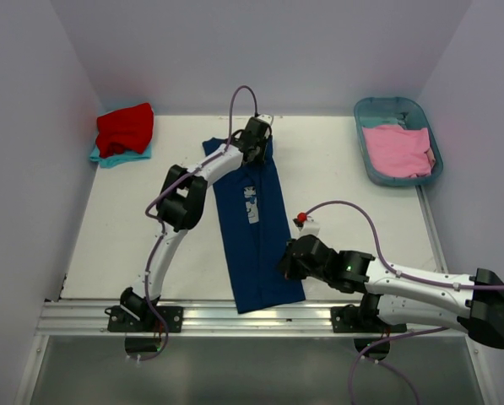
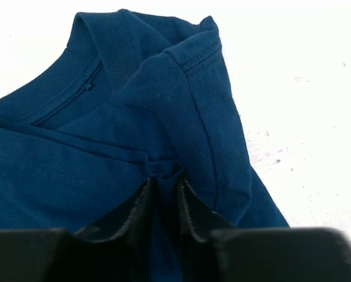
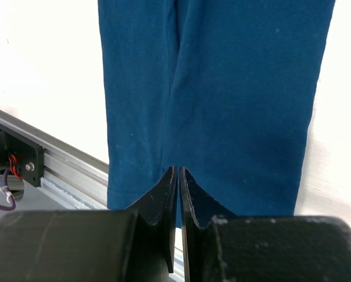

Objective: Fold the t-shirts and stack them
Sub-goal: Rotate the tshirt 90 degrees

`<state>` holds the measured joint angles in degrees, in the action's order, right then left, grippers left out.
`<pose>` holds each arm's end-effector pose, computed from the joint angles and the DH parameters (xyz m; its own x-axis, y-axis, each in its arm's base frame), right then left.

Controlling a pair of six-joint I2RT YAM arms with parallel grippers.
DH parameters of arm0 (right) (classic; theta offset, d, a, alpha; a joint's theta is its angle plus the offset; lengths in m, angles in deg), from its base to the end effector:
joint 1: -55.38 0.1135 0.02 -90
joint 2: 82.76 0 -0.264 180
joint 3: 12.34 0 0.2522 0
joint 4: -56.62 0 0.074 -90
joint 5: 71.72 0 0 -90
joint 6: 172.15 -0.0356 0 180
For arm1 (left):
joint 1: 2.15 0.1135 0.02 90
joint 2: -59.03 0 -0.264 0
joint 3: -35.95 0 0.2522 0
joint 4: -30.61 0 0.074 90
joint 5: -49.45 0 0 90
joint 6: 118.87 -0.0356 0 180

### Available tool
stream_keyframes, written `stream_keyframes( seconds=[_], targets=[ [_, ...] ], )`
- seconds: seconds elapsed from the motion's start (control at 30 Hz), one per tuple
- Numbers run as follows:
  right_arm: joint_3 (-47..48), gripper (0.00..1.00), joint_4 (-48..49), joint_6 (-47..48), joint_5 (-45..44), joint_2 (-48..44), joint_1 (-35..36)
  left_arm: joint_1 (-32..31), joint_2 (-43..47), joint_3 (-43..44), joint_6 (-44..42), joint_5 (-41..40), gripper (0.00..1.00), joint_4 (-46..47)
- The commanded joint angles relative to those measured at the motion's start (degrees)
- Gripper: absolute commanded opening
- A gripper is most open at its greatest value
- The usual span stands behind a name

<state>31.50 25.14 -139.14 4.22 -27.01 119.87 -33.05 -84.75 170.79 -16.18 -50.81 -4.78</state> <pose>0.0927 0.1741 0.2051 -0.8316 0.1462 -0.5358 -0.1874 0.8343 0.5185 0.4839 -0.2822 0.1541 -0.6720 0.1502 -0.7252 0.2546 0.9664 -0.0357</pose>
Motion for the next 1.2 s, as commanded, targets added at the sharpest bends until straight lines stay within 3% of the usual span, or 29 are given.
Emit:
stream_keyframes(
  seconds=[0.0, 0.13, 0.23, 0.47, 0.7, 0.87, 0.97, 1.07, 1.17],
  targets=[
    [-0.4, 0.09, -0.5, -0.4, -2.0, -1.1, 0.0, 0.2, 2.9, -1.5, -1.3, -1.2, 0.28, 1.3],
    [-0.5, 0.08, -0.4, -0.4, -2.1, -1.0, 0.0, 0.2, 5.7, -3.7, -1.3, -1.9, 0.51, 2.9],
    [-0.6, 0.08, -0.4, -0.3, -2.1, -1.0, 0.1, 0.2, 7.1, -4.6, -1.3, -3.0, 0.63, 3.4],
    [-0.7, 0.07, -0.2, -0.4, -2.3, -0.6, 0.0, 0.2, 8.2, -5.7, -1.2, -3.7, 0.66, 4.3],
    [-0.8, 0.05, -0.5, -0.4, -2.3, -0.7, -0.1, 0.2, 9.5, -9.5, -1.3, -3.0, 0.5, 8.4],
    [-0.8, 0.03, -0.8, -0.4, -2.4, -1.0, 0.0, 0.2, 9.0, -9.3, -1.2, -2.6, 0.48, 8.2],
    [-0.8, 0.01, -0.9, -0.4, -2.4, -0.9, 0.0, 0.2, 10.0, -11.2, -1.3, -2.0, 0.32, 10.1],
    [-0.8, 0.0, -0.8, -0.4, -2.4, -0.9, 0.0, 0.2, 10.5, -11.4, -1.6, -2.0, 0.02, 10.6],
    [-0.8, 0.0, -0.8, -0.4, -2.5, -0.7, 0.0, 0.2, 10.6, -11.8, -1.7, -2.4, 0.0, 10.7]
  ],
)
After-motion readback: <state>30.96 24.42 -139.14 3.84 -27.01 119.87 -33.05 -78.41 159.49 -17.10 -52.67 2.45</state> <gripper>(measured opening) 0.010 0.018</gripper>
